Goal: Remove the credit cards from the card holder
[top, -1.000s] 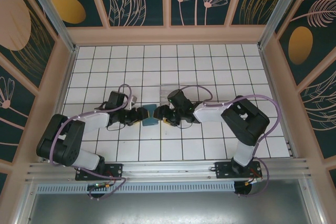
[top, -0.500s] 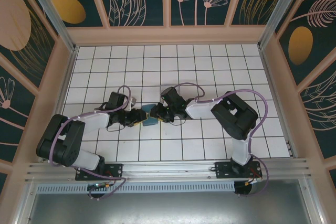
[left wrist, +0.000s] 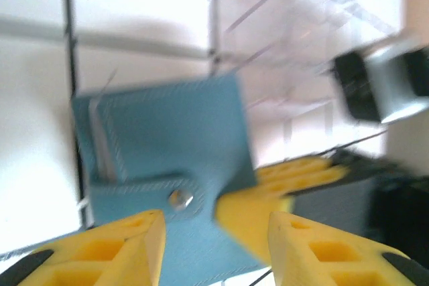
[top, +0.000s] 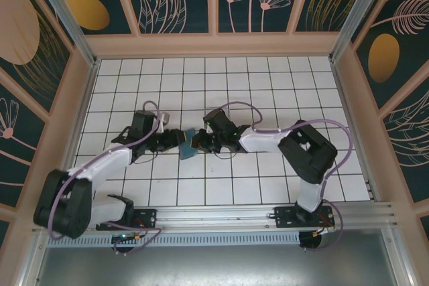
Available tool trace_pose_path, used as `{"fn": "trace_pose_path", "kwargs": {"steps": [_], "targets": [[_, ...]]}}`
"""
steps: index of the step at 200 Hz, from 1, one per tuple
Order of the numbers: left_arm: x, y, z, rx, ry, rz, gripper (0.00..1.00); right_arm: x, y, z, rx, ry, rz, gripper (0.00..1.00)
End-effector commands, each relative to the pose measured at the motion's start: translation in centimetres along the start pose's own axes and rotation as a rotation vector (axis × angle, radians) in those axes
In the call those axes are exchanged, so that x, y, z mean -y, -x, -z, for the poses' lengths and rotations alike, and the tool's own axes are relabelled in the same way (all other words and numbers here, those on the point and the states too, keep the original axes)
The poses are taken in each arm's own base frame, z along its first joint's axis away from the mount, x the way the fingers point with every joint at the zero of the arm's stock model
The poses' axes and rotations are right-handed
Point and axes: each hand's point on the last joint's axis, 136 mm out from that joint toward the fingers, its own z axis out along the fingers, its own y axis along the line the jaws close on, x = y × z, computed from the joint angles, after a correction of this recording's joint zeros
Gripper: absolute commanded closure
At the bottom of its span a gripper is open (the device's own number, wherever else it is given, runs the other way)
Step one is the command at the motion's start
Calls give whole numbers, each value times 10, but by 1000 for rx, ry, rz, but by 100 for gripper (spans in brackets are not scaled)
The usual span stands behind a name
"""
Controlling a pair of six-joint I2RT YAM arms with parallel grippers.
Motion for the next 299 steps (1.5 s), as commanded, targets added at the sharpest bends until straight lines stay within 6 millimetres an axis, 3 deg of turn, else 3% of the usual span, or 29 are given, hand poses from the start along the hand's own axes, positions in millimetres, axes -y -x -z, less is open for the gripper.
{"fn": "trace_pose_path", "kwargs": {"steps": [1,27,57,92,124,157,215,231,263,299], "targets": [[49,39,31,166,-92,-95,52,-29,16,35,120,48,93,90],[93,61,64,288,-210,-180,47,-55,34,79,261,70,190,90],[137,74,98,395,-336,-293,35,-92,57,146,452,126,316,89],[193,67,133,414,-581,-448,29,-138,69,226,636,229,445,85],[230,53,157,382,-765,-601,19,-168,61,268,712,344,528,84],[243,49,161,330,-794,-684,23,-184,51,284,737,462,562,84],[253,47,160,273,-790,-765,29,-205,43,292,734,572,613,84],[249,45,148,229,-771,-762,30,-212,40,295,731,608,633,84],[263,38,150,190,-806,-820,35,-220,38,294,721,630,655,84],[268,27,148,121,-854,-861,53,-225,38,291,714,631,662,83]]}}
